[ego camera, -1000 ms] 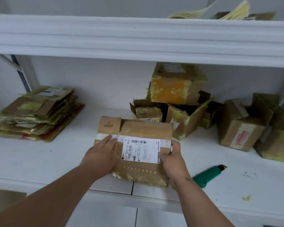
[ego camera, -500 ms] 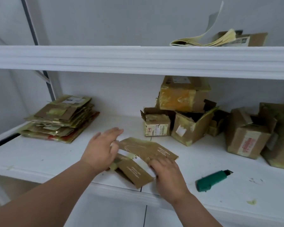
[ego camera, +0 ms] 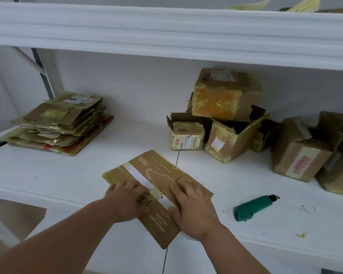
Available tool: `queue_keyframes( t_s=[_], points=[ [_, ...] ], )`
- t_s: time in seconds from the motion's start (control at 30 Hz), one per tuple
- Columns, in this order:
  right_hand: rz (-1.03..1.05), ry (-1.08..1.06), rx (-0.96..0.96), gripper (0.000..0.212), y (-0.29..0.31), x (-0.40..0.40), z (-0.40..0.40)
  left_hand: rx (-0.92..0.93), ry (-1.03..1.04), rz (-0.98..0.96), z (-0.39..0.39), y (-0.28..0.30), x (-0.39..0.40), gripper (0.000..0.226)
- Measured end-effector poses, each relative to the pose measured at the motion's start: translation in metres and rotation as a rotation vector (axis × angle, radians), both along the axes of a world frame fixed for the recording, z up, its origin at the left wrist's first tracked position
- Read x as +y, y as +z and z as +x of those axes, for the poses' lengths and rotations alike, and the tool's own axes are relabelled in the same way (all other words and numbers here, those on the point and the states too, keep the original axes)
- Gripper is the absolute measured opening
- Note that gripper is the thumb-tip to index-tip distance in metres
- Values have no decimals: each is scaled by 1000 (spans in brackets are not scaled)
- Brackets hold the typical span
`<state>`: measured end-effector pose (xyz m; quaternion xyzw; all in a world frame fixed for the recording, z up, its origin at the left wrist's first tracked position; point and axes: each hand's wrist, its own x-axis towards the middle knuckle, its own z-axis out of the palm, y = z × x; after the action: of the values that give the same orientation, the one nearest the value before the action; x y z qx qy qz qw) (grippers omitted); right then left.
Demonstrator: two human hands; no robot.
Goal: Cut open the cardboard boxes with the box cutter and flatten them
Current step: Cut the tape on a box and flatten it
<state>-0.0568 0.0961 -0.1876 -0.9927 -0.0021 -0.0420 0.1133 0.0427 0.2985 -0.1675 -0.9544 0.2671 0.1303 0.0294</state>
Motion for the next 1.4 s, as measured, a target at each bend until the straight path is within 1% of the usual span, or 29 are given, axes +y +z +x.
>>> queue_keyframes(
  t_s=[0.07,0.1,0.17,0.2,0.27,0.33,0.4,0.47,0.53,0.6,0.63,0.7,0.83,0.97,1.07,1.17,1.27,1.33,1.4],
  points=[
    [-22,17,81,58,-6,-2,3,6,12,50,3,2,-3,76],
    [-22,6,91,58,-5,-2,7,7,8,72,6,4,-4,79],
    [-30,-37,35,52,1,1,19,-1,-2,77,14,8,-8,78],
    [-30,-64,8,53,4,4,25,-7,-12,71,17,10,-9,76],
    [-3,-82,54,65,3,9,33,4,-16,15,24,10,-12,73],
    [-10,-80,175,74,-4,10,37,57,-9,-61,29,6,-14,75],
    [-28,-81,194,73,1,7,45,120,-9,-108,33,2,-15,82],
    [-39,-85,168,71,13,5,56,136,-1,-119,38,2,-16,97],
    [7,-106,215,78,17,3,65,140,-1,-72,46,2,-16,112],
    [66,-135,336,93,12,0,68,187,-27,9,54,0,-15,118],
    [78,-148,376,98,10,-2,69,210,-42,44,57,-2,-14,119],
    [99,-177,385,101,9,-5,72,232,-61,75,61,-5,-14,118],
    [125,-237,373,101,20,0,77,217,-71,48,61,-9,-14,116],
    [129,-302,345,94,30,9,74,169,-100,22,57,-8,-11,113],
    [154,-382,318,81,33,7,71,139,-125,18,55,-5,-4,106],
    [336,-485,317,67,35,4,66,127,-121,17,50,1,5,97],
    [492,-517,342,49,33,4,60,123,-93,3,42,7,11,88],
    [580,-508,272,34,34,6,57,106,-59,-5,36,7,16,84],
    [654,-469,171,25,37,11,53,93,-9,-26,30,6,20,84]
  ],
)
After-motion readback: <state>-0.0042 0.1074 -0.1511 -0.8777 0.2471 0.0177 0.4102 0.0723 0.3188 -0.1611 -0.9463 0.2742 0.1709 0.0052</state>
